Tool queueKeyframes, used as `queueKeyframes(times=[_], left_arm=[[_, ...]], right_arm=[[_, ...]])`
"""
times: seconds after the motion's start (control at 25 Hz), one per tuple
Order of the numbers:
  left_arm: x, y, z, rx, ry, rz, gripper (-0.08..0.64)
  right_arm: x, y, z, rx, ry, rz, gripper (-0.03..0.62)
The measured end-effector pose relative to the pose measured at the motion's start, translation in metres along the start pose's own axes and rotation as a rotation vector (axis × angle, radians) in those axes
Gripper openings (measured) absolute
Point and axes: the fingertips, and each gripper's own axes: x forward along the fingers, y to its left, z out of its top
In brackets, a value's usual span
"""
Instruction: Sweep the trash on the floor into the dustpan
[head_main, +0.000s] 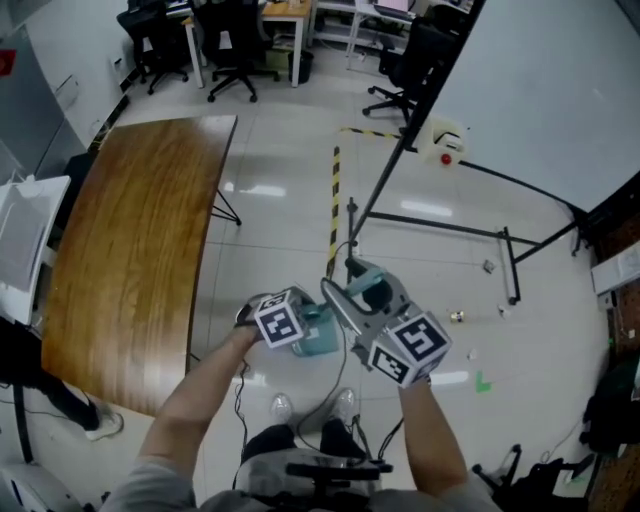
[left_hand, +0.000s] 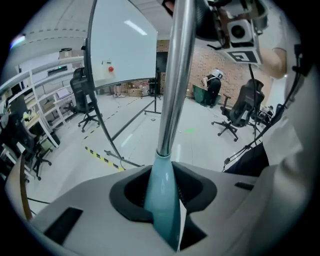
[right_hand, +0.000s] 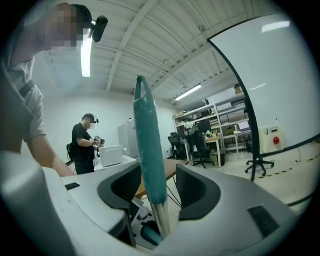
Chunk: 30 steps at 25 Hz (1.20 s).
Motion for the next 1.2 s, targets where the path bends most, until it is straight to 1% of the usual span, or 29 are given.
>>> queueKeyframes(times=[0.04, 0.08, 0.12, 0.16, 0.24, 0.36, 0.52, 0.72, 0.92, 1.0, 1.12, 1.2], left_arm=[[-0.004, -0.001, 0.009, 0.016, 0.003, 0.002, 0.118], [-0.008, -0.003, 0.018, 0.03, 0.004, 0.006, 0.118], [-0.012, -0.004, 0.027, 0.042, 0.002, 0.009, 0.118], [-0.015, -0.006, 0.036, 0.054, -0.001, 0.011, 0.118], [-0.018, -0.01, 0.053, 0.076, -0.008, 0.015, 0.118], [-0.013, -0.016, 0.074, 0.092, -0.013, 0.016, 0.118], [0.004, -0.029, 0.095, 0.109, -0.017, 0.001, 0.118], [0.03, -0.044, 0.113, 0.143, -0.006, -0.025, 0.118], [0.051, -0.051, 0.135, 0.181, 0.004, -0.056, 0.118], [0.059, -0.049, 0.137, 0.155, 0.009, -0.059, 0.118], [0.065, -0.04, 0.126, 0.055, 0.015, -0.061, 0.118], [0.068, -0.039, 0.128, 0.038, 0.007, -0.064, 0.118]], right_arm=[[-0.006, -0.001, 0.011, -0.027, -0.011, 0.001, 0.201], [-0.012, -0.002, 0.02, -0.059, -0.017, -0.002, 0.106], [-0.019, -0.003, 0.028, -0.092, -0.019, -0.004, 0.057], [-0.026, -0.003, 0.035, -0.118, -0.022, -0.006, 0.049], [-0.041, -0.007, 0.046, -0.141, -0.031, -0.015, 0.049], [-0.062, -0.016, 0.052, -0.138, -0.042, -0.027, 0.048], [-0.09, -0.028, 0.049, -0.139, -0.032, -0.034, 0.044], [-0.127, -0.048, 0.036, -0.12, 0.023, -0.024, 0.044], [-0.162, -0.073, 0.03, -0.099, 0.031, -0.066, 0.044], [-0.177, -0.091, 0.032, -0.097, 0.016, -0.107, 0.043], [-0.211, -0.12, 0.044, -0.085, -0.027, -0.176, 0.043], [-0.229, -0.135, 0.049, -0.089, -0.035, -0.209, 0.043]])
